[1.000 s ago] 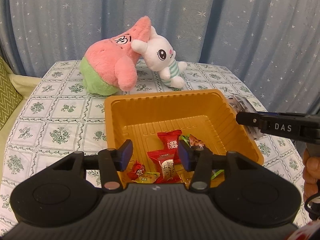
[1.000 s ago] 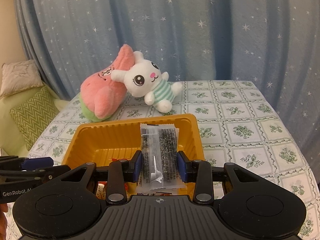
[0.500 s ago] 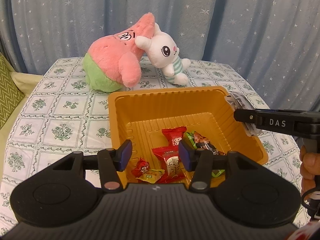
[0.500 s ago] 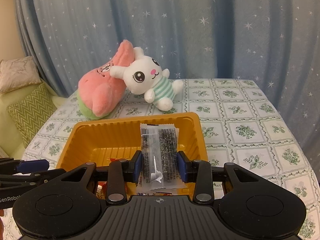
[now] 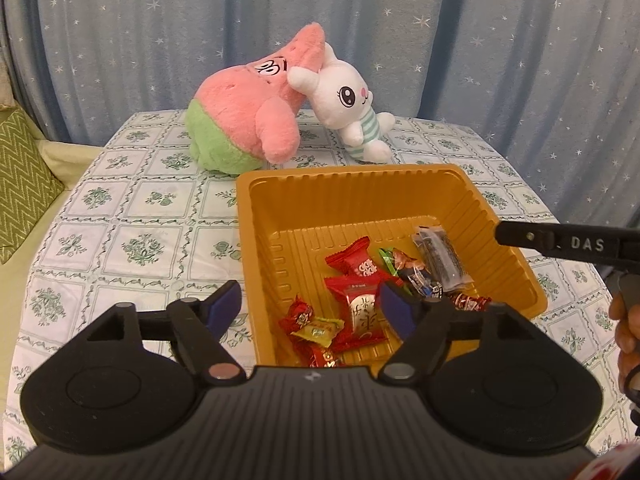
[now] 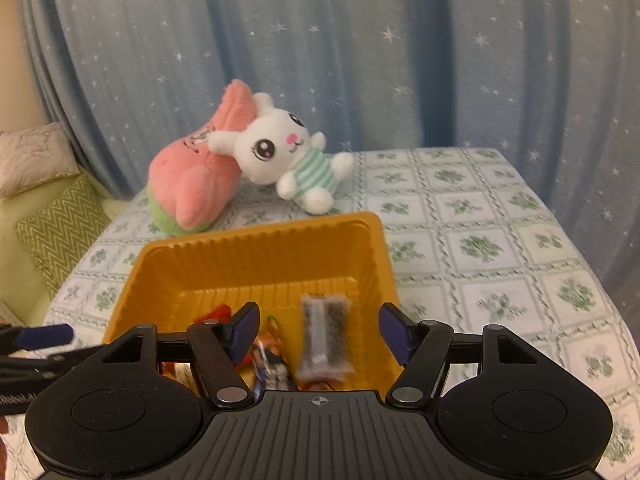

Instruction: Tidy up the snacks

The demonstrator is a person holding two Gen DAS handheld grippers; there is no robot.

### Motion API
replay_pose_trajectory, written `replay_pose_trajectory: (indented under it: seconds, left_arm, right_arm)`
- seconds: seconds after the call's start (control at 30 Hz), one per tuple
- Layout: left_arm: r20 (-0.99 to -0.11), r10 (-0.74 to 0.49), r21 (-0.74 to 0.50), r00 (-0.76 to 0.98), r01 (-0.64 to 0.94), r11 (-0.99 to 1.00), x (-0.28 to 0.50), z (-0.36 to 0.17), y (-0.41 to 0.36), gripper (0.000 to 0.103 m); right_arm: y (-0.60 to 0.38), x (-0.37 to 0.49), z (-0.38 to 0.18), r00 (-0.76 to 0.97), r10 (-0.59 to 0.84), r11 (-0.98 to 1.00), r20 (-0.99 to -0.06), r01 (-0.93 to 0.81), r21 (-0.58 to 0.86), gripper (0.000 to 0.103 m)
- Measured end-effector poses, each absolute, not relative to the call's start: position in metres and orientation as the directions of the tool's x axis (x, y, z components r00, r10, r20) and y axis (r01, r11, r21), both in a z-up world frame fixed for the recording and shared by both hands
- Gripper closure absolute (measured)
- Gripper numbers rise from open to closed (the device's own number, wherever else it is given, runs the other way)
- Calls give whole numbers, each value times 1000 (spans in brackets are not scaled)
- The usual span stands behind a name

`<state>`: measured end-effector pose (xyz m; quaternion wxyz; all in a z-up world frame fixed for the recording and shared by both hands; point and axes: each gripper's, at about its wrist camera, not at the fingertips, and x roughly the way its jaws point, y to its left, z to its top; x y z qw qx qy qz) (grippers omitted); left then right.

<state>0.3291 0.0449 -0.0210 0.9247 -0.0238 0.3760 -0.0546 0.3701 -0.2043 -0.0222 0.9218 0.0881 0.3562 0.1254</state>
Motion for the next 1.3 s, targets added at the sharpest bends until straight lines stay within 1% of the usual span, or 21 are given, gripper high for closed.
replay_pose_trajectory:
  seconds: [0.1,0.17,0.23,0.4,0.57,0.77,0.83,0.9,1.13,1.3]
  left_arm:
    - [-688,-106,-78,718,73,994,320,-18,44,16]
    - [-688,-97,-71,719,66,995,313,-15,42,13]
    - [-691,-85,-66,718,54,996,305,-13,41,8]
    - [-689,-70,-68,722,33,997,281,-5,39,1]
    - [-684,-63,-62,726,29,998,258,3,35,0]
    - [-694,-30,-38,719,5,999,230,9,31,0]
    - [-695,-30,-48,718,-5,999,220,11,32,0]
    - [-697,-22,-44,717,-11,999,210,13,32,0]
    - [-697,-12,-61,717,-43,997,174,22,31,0]
    - [-690,-16,-95,724,-68,993,149,31,29,0]
  right_arm:
    - [-211,361,-22,712,285,955,-642,-152,256,36]
    - [-214,353,-20,712,283,955,-643,-146,258,34]
    - [-216,344,-18,713,283,955,-642,-144,261,29]
    - [-219,324,-13,697,290,953,-656,-144,268,26]
    - [-224,301,-9,679,287,952,-676,-127,278,24]
    - [-232,270,-6,656,286,951,-698,-106,290,18]
    - [-237,259,-5,648,298,944,-701,-92,316,8]
    - [-241,249,-3,646,301,942,-701,-85,326,7]
    - [-245,210,6,652,272,952,-708,-78,294,7]
    - [-244,176,16,656,287,945,-698,-75,317,7]
